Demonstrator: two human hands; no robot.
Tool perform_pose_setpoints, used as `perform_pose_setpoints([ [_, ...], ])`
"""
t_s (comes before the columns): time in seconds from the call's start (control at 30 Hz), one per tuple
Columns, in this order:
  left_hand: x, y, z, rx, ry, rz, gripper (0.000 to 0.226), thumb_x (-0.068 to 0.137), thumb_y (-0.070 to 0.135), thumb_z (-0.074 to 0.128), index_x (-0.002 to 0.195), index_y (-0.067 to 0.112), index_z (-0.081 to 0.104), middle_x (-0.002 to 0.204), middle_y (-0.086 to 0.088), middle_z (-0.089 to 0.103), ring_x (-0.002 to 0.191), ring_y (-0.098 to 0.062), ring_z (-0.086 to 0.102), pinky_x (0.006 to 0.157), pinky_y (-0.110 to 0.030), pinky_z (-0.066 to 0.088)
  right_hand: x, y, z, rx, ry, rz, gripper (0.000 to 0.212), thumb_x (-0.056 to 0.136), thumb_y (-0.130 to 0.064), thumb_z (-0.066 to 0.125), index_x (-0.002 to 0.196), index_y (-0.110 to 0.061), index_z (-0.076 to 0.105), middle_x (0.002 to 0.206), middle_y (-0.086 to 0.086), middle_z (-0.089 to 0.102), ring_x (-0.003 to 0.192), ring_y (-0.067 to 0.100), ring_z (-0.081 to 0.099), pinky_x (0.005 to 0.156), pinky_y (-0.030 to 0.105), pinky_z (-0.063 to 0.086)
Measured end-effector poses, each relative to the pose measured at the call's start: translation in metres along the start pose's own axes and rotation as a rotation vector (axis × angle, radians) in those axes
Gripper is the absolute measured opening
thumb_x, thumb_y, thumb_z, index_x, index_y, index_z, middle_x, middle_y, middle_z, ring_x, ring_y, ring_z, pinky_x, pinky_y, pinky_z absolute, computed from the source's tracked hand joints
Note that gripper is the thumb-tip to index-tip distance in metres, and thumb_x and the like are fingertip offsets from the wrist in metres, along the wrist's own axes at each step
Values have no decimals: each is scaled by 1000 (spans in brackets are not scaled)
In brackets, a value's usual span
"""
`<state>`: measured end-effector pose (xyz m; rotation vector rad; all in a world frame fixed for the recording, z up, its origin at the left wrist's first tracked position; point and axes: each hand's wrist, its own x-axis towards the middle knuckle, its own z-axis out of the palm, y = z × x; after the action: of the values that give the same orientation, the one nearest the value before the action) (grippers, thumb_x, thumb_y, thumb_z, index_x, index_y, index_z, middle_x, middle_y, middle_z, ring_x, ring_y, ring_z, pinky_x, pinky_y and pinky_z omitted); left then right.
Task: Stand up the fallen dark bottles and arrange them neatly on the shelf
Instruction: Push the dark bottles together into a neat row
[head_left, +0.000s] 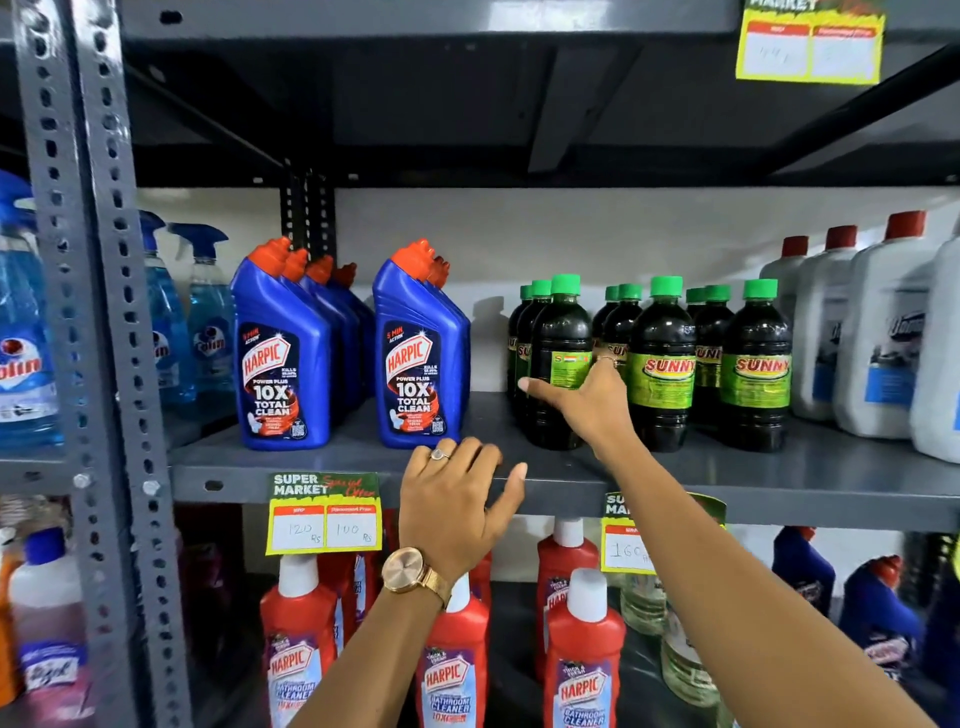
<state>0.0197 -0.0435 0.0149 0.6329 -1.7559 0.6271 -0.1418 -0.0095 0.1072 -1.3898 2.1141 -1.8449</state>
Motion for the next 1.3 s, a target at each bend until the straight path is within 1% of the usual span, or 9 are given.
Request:
perform_pose_setpoints([
  [0.2, -1, 0, 2, 11, 6, -2, 41, 95, 46, 44, 78, 16, 67, 73, 3, 65, 66, -20, 55, 64, -33, 36, 8, 15, -11, 178, -217, 97, 36, 58, -15, 77, 92, -7, 67, 93, 12, 73, 92, 24, 67, 87, 36, 50],
  [0.37, -1, 0, 2, 0, -5, -16, 42, 95, 46, 43, 79, 17, 67, 73, 3, 65, 66, -20, 56, 65, -33, 36, 2, 15, -9, -21, -85, 37, 87, 54, -43, 92, 122, -6, 52, 114, 6, 60, 104, 23, 59, 86, 32, 49],
  [0.53, -1, 2, 0, -18, -21, -33, 39, 94, 46, 44, 79, 17, 67, 74, 3, 65, 67, -19, 55, 65, -33, 37, 1, 17, -8, 97, -192, 104, 47, 70, -18, 79, 107, -8, 52, 97, 7, 66, 99, 24, 63, 72, 25, 47],
  [0.6, -1, 2, 0, -31, -25, -47, 38, 94, 45, 45, 79, 17, 67, 74, 3, 65, 67, -20, 55, 65, -34, 37, 3, 22, -10, 93, -225, 101, 55, 67, -18, 80, 113, -6, 53, 104, 7, 68, 102, 24, 63, 75, 27, 47],
  [0.7, -1, 3, 0, -42, -35, -58, 38, 94, 45, 45, 80, 17, 67, 74, 3, 65, 67, -21, 55, 66, -35, 37, -3, 16, -9, -5, -195, -7, 71, 59, -38, 91, 111, -9, 54, 101, -1, 65, 92, 13, 63, 82, 27, 48],
  [0.8, -1, 3, -2, -55, -46, -63, 38, 93, 45, 46, 81, 17, 67, 75, 3, 65, 68, -21, 55, 66, -35, 37, -5, 13, -4, -147, -93, -81, 113, 38, -76, 81, 124, -8, 54, 119, 9, 61, 112, 24, 59, 96, 38, 51],
  [1.0, -1, 4, -3, -60, -57, -78, 39, 93, 46, 45, 82, 17, 68, 76, 4, 66, 68, -19, 56, 66, -34, 36, -2, 17, -11, -9, -189, -1, 59, 67, -17, 84, 117, -11, 54, 109, 6, 68, 100, 23, 64, 68, 21, 48],
  [1.13, -1, 4, -4, -72, -58, -81, 37, 93, 45, 46, 83, 17, 69, 76, 4, 67, 69, -19, 56, 66, -34, 36, -4, 14, -9, -89, -127, -82, 87, 58, -38, 92, 124, -5, 48, 116, 7, 64, 108, 23, 62, 90, 35, 52],
  [1.3, 0, 5, -6, -77, -59, -82, 38, 92, 46, 46, 82, 17, 69, 76, 4, 66, 68, -19, 56, 66, -33, 34, -6, 12, -7, -115, -121, -117, 95, 54, -46, 92, 127, -5, 46, 124, 11, 62, 116, 25, 60, 94, 34, 50],
])
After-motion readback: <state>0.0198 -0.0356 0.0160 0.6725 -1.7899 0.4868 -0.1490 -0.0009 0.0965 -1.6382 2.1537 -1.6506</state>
